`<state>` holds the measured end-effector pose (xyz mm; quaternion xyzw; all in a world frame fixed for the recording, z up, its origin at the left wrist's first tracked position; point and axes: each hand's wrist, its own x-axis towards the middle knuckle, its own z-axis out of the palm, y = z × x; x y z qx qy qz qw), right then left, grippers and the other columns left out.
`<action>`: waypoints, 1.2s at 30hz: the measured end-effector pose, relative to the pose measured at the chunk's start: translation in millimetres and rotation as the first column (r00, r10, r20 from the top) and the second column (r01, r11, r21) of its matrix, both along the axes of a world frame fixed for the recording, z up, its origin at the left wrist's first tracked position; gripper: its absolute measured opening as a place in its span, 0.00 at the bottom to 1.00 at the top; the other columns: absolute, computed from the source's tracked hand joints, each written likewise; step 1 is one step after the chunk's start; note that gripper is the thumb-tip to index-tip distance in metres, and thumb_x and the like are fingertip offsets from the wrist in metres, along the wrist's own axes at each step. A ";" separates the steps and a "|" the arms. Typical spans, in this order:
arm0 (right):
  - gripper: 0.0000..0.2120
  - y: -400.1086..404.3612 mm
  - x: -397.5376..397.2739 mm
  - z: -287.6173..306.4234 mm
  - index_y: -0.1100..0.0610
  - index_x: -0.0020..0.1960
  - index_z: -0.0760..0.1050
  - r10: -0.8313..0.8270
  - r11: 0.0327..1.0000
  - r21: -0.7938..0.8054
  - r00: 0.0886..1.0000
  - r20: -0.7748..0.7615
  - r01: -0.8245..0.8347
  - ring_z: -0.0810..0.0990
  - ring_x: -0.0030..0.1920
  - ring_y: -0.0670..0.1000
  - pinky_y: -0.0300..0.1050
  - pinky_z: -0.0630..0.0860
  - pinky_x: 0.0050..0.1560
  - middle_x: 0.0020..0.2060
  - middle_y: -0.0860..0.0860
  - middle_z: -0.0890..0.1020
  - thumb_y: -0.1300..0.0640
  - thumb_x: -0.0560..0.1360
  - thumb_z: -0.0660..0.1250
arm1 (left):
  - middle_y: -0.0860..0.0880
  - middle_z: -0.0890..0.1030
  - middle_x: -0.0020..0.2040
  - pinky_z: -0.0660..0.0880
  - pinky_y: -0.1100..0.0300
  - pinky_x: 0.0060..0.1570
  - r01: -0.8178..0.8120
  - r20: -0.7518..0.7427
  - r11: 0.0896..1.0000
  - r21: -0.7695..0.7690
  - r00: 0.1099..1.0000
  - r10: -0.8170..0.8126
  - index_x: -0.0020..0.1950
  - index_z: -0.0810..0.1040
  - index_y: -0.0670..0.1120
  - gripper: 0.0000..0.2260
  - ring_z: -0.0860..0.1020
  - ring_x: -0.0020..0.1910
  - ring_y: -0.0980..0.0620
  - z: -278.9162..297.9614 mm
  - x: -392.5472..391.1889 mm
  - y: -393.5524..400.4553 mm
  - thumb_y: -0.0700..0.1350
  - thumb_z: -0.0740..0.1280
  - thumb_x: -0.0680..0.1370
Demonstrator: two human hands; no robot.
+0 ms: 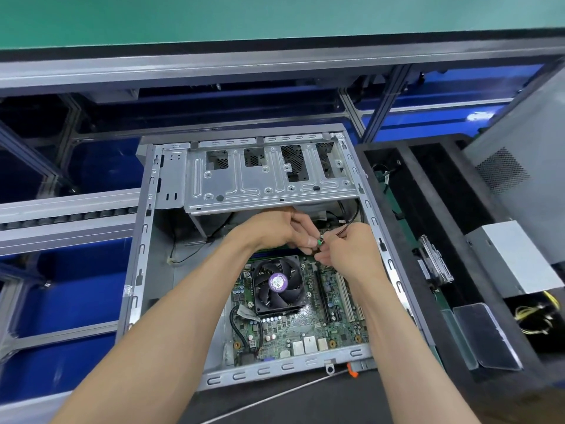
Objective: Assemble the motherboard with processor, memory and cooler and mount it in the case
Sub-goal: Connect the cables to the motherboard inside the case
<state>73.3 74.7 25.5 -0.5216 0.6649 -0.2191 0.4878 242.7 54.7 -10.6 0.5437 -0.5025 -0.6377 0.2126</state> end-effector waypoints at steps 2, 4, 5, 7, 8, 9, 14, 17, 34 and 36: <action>0.10 -0.1 0.1 0.7 0.60 0.42 0.73 -0.001 1.000 -0.006 1.000 -0.015 0.001 0.85 0.34 0.52 0.52 0.84 0.42 0.42 0.63 0.83 0.63 0.82 0.62 | 0.49 0.86 0.40 0.78 0.59 0.54 0.030 0.019 1.000 0.000 0.999 -0.030 0.45 0.83 0.48 0.08 0.84 0.43 0.55 -0.6 3.0 -0.3 0.35 0.74 0.75; 0.09 -0.6 -0.4 0.3 0.62 0.43 0.74 0.008 1.000 0.003 0.999 -0.049 -0.008 0.85 0.33 0.53 0.54 0.84 0.41 0.40 0.63 0.83 0.62 0.81 0.63 | 0.51 0.86 0.41 0.75 0.54 0.60 0.063 0.043 0.998 0.001 0.997 -0.063 0.45 0.84 0.52 0.07 0.83 0.44 0.56 0.5 1.7 1.1 0.40 0.76 0.73; 0.09 -0.6 -0.6 0.4 0.64 0.45 0.75 0.021 1.000 0.017 0.997 -0.071 -0.020 0.85 0.32 0.53 0.56 0.84 0.41 0.39 0.63 0.84 0.60 0.81 0.63 | 0.54 0.85 0.41 0.74 0.54 0.59 0.078 0.079 0.997 -0.011 0.994 -0.076 0.44 0.84 0.55 0.05 0.82 0.43 0.57 0.6 0.0 1.6 0.45 0.77 0.72; 0.12 -0.9 0.1 0.0 0.68 0.48 0.76 0.046 0.998 0.045 0.994 -0.095 -0.042 0.85 0.30 0.54 0.60 0.83 0.41 0.35 0.61 0.84 0.58 0.82 0.63 | 0.60 0.83 0.39 0.72 0.56 0.54 0.084 0.212 0.994 -0.063 0.975 -0.069 0.42 0.82 0.59 0.04 0.80 0.42 0.60 -0.4 -3.6 1.2 0.55 0.76 0.72; 0.14 -0.7 1.1 0.3 0.68 0.48 0.75 0.060 0.997 0.052 0.992 -0.107 -0.054 0.85 0.29 0.54 0.61 0.83 0.41 0.34 0.61 0.84 0.57 0.83 0.62 | 0.61 0.82 0.39 0.72 0.58 0.50 0.072 0.298 0.993 -0.093 0.954 -0.041 0.42 0.81 0.60 0.05 0.79 0.43 0.59 -1.8 -3.9 0.3 0.58 0.74 0.73; 0.15 -0.5 2.1 0.9 0.67 0.48 0.75 0.077 0.996 0.050 0.988 -0.131 -0.071 0.84 0.28 0.54 0.61 0.83 0.40 0.33 0.61 0.84 0.55 0.83 0.60 | 0.61 0.82 0.40 0.71 0.59 0.47 0.055 0.388 0.991 -0.118 0.922 -0.005 0.42 0.80 0.61 0.06 0.78 0.45 0.57 -4.4 -3.6 -1.0 0.61 0.72 0.74; 0.12 7.5 4.8 3.4 0.60 0.48 0.72 0.318 0.948 0.131 0.882 -0.346 -0.291 0.83 0.25 0.52 0.53 0.84 0.37 0.34 0.58 0.84 0.52 0.82 0.60 | 0.47 0.81 0.52 0.74 0.52 0.54 0.031 0.766 0.996 -0.081 0.641 0.042 0.59 0.77 0.49 0.20 0.78 0.52 0.44 -19.3 -0.4 -3.7 0.63 0.57 0.81; 0.11 14.9 4.0 3.6 0.56 0.42 0.69 0.435 0.899 0.189 0.754 -0.492 -0.396 0.83 0.27 0.53 0.52 0.83 0.41 0.27 0.53 0.83 0.52 0.80 0.60 | 0.41 0.80 0.58 0.72 0.49 0.62 -0.127 0.685 0.949 -0.290 0.665 0.298 0.61 0.77 0.46 0.16 0.77 0.59 0.39 -22.8 5.6 -0.4 0.54 0.56 0.84; 0.32 13.2 12.5 0.4 0.64 0.74 0.62 0.421 0.899 0.219 0.611 -0.670 -0.379 0.58 0.74 0.65 0.60 0.58 0.72 0.75 0.65 0.58 0.47 0.78 0.62 | 0.53 0.80 0.61 0.71 0.56 0.65 -0.275 0.505 0.954 -0.122 0.810 0.298 0.64 0.80 0.52 0.21 0.77 0.61 0.50 -19.9 2.7 -5.4 0.63 0.68 0.77; 0.31 12.8 13.7 -0.1 0.64 0.74 0.62 0.418 0.898 0.202 0.615 -0.669 -0.391 0.60 0.73 0.65 0.60 0.60 0.70 0.74 0.64 0.59 0.47 0.78 0.62 | 0.57 0.81 0.59 0.71 0.64 0.62 -0.268 0.411 0.951 -0.157 0.857 0.309 0.62 0.82 0.54 0.14 0.78 0.60 0.54 -21.8 2.0 -4.6 0.56 0.70 0.78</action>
